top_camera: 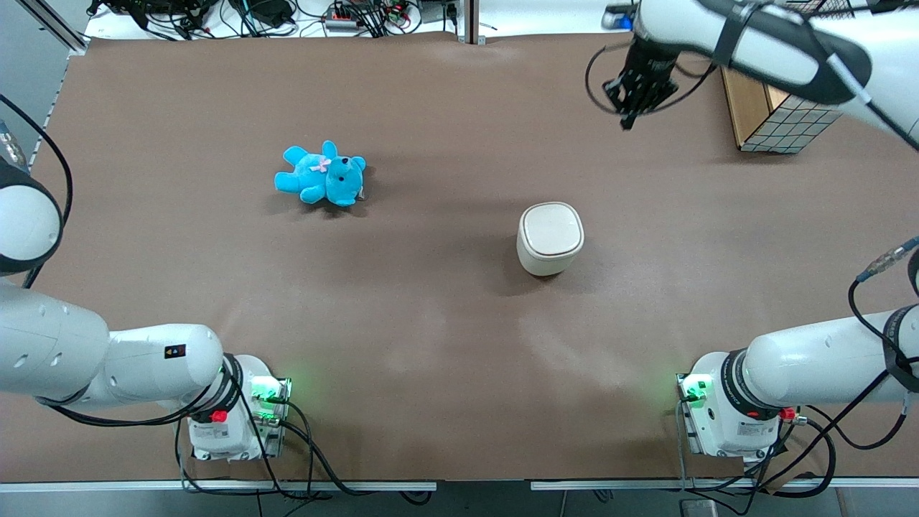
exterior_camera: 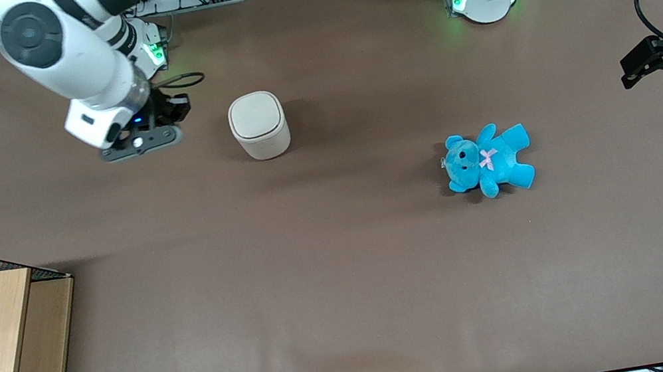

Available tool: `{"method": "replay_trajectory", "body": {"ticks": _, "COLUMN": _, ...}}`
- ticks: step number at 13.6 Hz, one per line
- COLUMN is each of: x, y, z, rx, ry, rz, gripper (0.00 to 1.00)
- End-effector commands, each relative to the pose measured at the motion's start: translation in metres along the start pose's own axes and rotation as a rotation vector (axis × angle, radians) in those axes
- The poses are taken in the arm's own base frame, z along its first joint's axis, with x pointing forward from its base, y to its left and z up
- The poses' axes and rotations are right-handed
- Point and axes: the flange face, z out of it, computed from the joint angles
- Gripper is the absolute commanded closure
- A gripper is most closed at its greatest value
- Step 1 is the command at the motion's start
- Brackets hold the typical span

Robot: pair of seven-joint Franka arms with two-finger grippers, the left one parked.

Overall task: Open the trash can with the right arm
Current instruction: 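Lower the right gripper onto the trash can lid edge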

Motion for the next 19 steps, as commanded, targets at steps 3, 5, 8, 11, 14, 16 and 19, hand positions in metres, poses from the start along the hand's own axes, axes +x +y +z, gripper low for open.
{"method": "replay_trajectory", "body": {"ticks": 3, "x": -0.033, "y": -0.029, "z": 0.057, "rx": -0.017, "ry": 0.059, "rz": -0.031, "gripper": 1.00}}
{"method": "replay_trajectory", "body": {"ticks": 5, "x": -0.042, "y": -0.046, "z": 0.081, "rx": -0.024, "ry": 0.079, "rz": -0.039, "gripper": 1.00}}
{"method": "replay_trajectory", "body": {"ticks": 8, "x": -0.054, "y": -0.065, "z": 0.106, "rx": -0.035, "ry": 0.092, "rz": -0.033, "gripper": 1.00}}
{"method": "replay_trajectory", "body": {"ticks": 11, "x": -0.055, "y": -0.065, "z": 0.117, "rx": -0.037, "ry": 0.088, "rz": -0.036, "gripper": 1.00}}
{"method": "replay_trajectory", "body": {"ticks": 14, "x": -0.056, "y": -0.060, "z": 0.138, "rx": -0.029, "ry": 0.112, "rz": -0.034, "gripper": 1.00}}
{"method": "replay_trajectory", "body": {"ticks": 16, "x": -0.052, "y": -0.058, "z": 0.153, "rx": -0.018, "ry": 0.115, "rz": -0.032, "gripper": 1.00}}
{"method": "replay_trajectory", "body": {"ticks": 19, "x": -0.051, "y": -0.060, "z": 0.164, "rx": -0.015, "ry": 0.098, "rz": -0.036, "gripper": 1.00}}
